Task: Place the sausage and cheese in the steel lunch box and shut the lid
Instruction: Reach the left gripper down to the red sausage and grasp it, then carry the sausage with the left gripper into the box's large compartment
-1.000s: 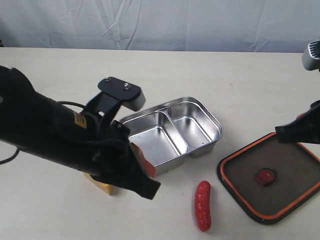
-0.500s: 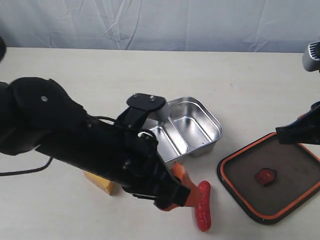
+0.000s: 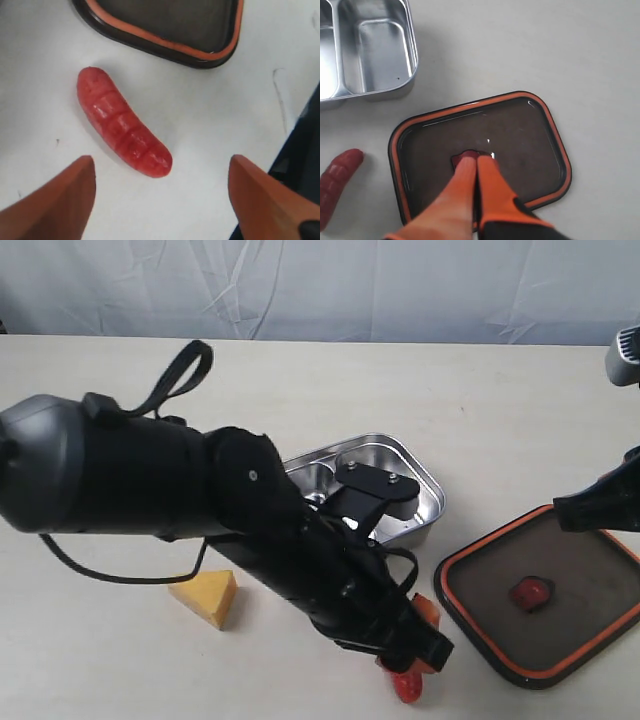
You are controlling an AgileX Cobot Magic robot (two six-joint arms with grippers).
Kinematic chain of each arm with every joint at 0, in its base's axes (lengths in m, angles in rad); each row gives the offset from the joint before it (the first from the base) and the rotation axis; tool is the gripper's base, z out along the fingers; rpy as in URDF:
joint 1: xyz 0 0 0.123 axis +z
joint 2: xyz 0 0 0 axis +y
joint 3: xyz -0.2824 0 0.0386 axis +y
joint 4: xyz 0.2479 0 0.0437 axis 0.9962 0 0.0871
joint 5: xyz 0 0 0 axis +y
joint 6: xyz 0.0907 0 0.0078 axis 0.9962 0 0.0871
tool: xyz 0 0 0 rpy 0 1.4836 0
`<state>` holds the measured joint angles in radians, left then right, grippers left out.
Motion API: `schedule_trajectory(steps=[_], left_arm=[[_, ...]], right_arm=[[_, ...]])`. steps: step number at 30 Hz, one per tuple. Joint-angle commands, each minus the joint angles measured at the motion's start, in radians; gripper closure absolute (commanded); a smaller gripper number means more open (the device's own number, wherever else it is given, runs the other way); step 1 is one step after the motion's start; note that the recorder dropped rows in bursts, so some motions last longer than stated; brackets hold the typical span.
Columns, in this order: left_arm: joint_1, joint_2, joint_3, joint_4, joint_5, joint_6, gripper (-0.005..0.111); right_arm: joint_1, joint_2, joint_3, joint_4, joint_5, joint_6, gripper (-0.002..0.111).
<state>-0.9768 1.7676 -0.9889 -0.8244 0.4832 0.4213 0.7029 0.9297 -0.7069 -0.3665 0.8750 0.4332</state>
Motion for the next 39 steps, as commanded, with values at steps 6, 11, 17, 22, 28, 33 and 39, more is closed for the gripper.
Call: schedule_trajectory(steps=[6, 11, 17, 22, 28, 33, 39], left_arm=[[-0.023, 0.124, -0.084, 0.111, -0.005, -0.098, 0.037], [-0.023, 0.154, -0.111, 0.273, -0.003, -0.244, 0.037], [-0.028, 0.202, -0.14, 0.304, 0.008, -0.266, 0.037], [-0.057, 0.252, -0.147, 0.325, 0.012, -0.269, 0.039], [-0.057, 0.252, -0.149, 0.42, 0.047, -0.357, 0.047], [-0.057, 0.252, -0.149, 0.426, 0.089, -0.363, 0.08], [-0.057, 0.243, -0.149, 0.426, 0.102, -0.361, 0.106]], right_arm=[[-0.005, -0.007, 0.004, -0.013, 0.017, -0.007, 0.109], [-0.005, -0.007, 0.004, -0.013, 0.019, -0.007, 0.109], [-0.005, -0.007, 0.004, -0.013, 0.015, -0.007, 0.109], [-0.005, -0.007, 0.004, -0.013, 0.046, -0.007, 0.109], [-0.005, -0.007, 0.004, -0.013, 0.068, -0.007, 0.109], [-0.005, -0.007, 0.004, -0.013, 0.068, -0.007, 0.109], [-0.005, -0.007, 0.004, -0.013, 0.068, -0.007, 0.109]])
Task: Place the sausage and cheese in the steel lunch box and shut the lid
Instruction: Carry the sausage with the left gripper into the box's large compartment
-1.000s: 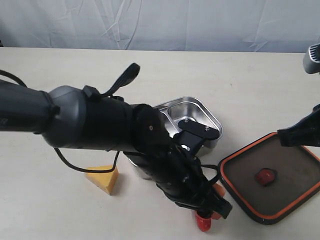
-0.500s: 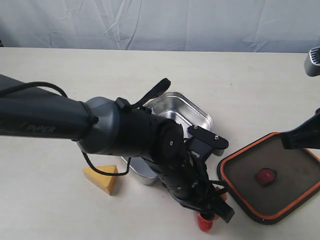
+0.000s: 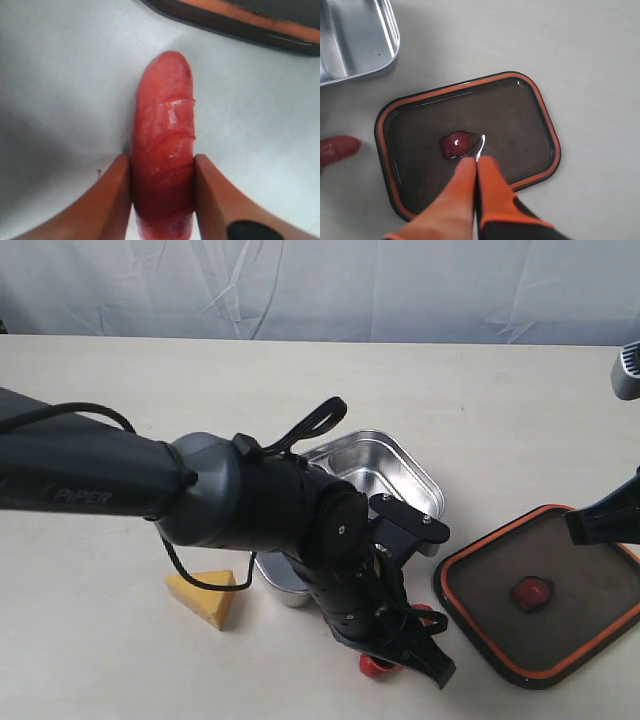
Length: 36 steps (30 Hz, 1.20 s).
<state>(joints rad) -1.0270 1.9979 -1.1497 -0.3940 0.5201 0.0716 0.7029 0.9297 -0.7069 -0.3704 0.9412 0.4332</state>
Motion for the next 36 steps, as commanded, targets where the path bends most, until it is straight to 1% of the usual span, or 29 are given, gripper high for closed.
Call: schedule_trajectory(steps=[1, 7, 19, 22, 24, 27, 29, 32, 36], left_arm=[[-0.006, 0.006, 0.007, -0.003, 0.073, -0.011, 0.106], [-0.006, -0.037, -0.04, 0.037, 0.126, -0.009, 0.106], [-0.006, -0.093, -0.068, 0.12, 0.131, -0.012, 0.107], [-0.006, -0.137, -0.078, 0.171, 0.131, -0.012, 0.107], [-0.003, -0.179, -0.084, 0.209, 0.129, -0.015, 0.107], [0.008, -0.241, -0.089, 0.323, 0.138, -0.092, 0.107], [0.019, -0.274, -0.089, 0.435, 0.172, -0.173, 0.107], [0.052, -0.288, -0.089, 0.599, 0.238, -0.323, 0.107], [0.112, -0.263, -0.089, 0.626, 0.254, -0.352, 0.107]], right_arm=[[-0.005, -0.007, 0.004, -0.009, 0.002, -0.007, 0.109], [-0.005, -0.007, 0.004, -0.009, 0.002, -0.007, 0.109], [-0.005, -0.007, 0.004, -0.009, 0.006, -0.007, 0.109], [-0.005, -0.007, 0.004, -0.009, 0.019, -0.007, 0.109], [-0.005, -0.007, 0.004, -0.009, 0.026, -0.007, 0.109], [-0.005, -0.007, 0.004, -0.014, 0.032, -0.007, 0.109], [-0.005, -0.012, 0.004, -0.022, 0.041, -0.007, 0.109], [-0.005, -0.027, 0.004, -0.029, 0.043, -0.007, 0.109], [-0.005, -0.041, 0.004, -0.029, 0.045, -0.007, 0.109]])
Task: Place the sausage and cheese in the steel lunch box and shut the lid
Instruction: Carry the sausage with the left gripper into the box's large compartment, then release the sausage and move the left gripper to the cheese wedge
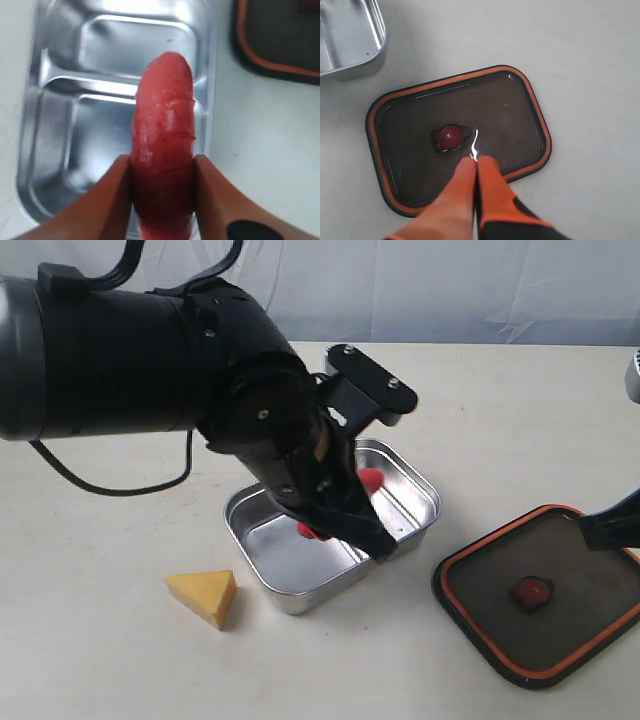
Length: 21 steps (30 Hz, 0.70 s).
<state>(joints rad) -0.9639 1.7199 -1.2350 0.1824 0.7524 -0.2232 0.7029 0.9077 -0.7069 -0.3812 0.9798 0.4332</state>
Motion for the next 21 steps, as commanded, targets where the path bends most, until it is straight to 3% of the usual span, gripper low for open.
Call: schedule_trajectory(steps=[1, 9, 16, 21], left_arm=[[0.06, 0.024, -0.004, 0.049, 0.011, -0.057, 0.107], [0.123, 0.105, -0.004, 0.055, -0.01, -0.057, 0.107], [0.125, 0.141, -0.004, 0.048, -0.009, -0.054, 0.106], [0.125, 0.141, -0.004, 0.048, 0.031, -0.05, 0.086]], right_arm=[[-0.005, -0.02, 0.004, -0.018, 0.006, -0.007, 0.109], [-0.005, -0.02, 0.004, -0.018, 0.009, -0.007, 0.109], [-0.005, -0.02, 0.004, -0.014, 0.009, -0.007, 0.109], [-0.005, -0.02, 0.004, -0.014, 0.009, -0.007, 0.109]])
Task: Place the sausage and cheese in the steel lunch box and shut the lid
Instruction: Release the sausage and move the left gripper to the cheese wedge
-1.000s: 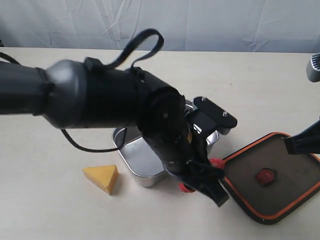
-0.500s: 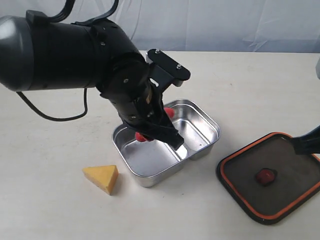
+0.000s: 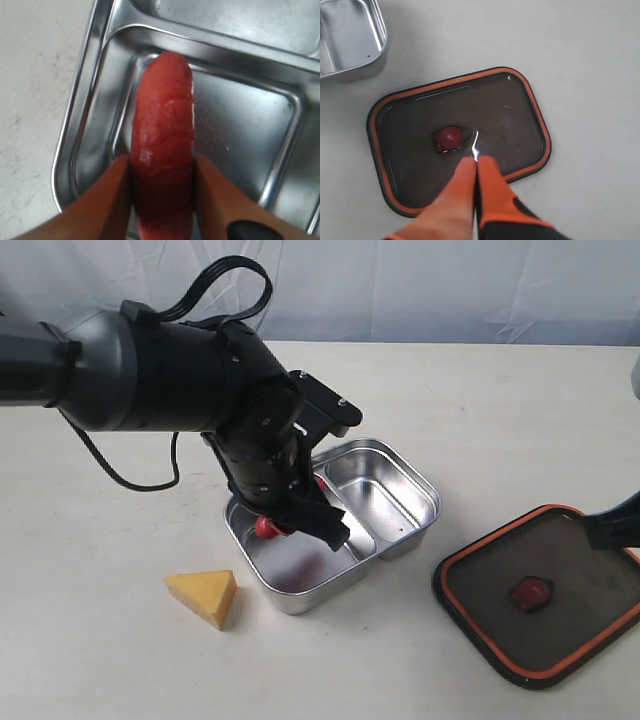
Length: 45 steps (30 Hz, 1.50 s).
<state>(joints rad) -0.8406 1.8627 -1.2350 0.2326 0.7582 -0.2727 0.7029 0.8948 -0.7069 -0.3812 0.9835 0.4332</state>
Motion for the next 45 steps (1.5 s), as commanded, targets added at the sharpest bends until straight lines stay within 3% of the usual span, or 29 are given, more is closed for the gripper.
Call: schedule_trajectory(steps=[1, 5, 8, 12, 18, 21, 26, 35, 39, 45], left_arm=[[0.002, -0.002, -0.004, -0.002, 0.026, -0.001, 0.077], [0.002, -0.002, -0.004, -0.002, 0.024, -0.001, 0.048], [0.002, -0.002, -0.004, 0.008, 0.03, -0.001, 0.039], [0.002, -0.009, -0.004, 0.045, 0.074, 0.004, 0.039], [0.002, -0.095, -0.004, 0.148, 0.252, 0.012, 0.039], [0.002, -0.161, -0.004, 0.115, 0.329, 0.042, 0.039], [0.002, -0.261, 0.048, 0.03, 0.348, 0.072, 0.039], [0.002, -0.348, 0.239, -0.021, 0.262, 0.198, 0.039], [0.002, -0.348, 0.324, -0.089, 0.188, 0.363, 0.039], [0.002, -0.348, 0.397, -0.071, 0.083, 0.621, 0.039]], right_arm=[[-0.005, -0.007, 0.004, -0.014, 0.005, -0.007, 0.109], [-0.005, -0.007, 0.004, -0.011, 0.005, -0.007, 0.109], [-0.005, -0.007, 0.004, -0.009, 0.007, -0.007, 0.109], [-0.005, -0.007, 0.004, -0.007, 0.01, -0.007, 0.109], [-0.005, -0.007, 0.004, -0.018, 0.068, -0.007, 0.109], [-0.005, -0.007, 0.004, -0.02, 0.083, -0.007, 0.109], [-0.005, -0.007, 0.004, -0.018, 0.089, -0.007, 0.109], [-0.005, -0.007, 0.004, 0.004, 0.097, -0.007, 0.109], [-0.005, -0.007, 0.004, 0.013, 0.097, -0.007, 0.109], [-0.005, -0.007, 0.004, 0.015, 0.097, -0.007, 0.109]])
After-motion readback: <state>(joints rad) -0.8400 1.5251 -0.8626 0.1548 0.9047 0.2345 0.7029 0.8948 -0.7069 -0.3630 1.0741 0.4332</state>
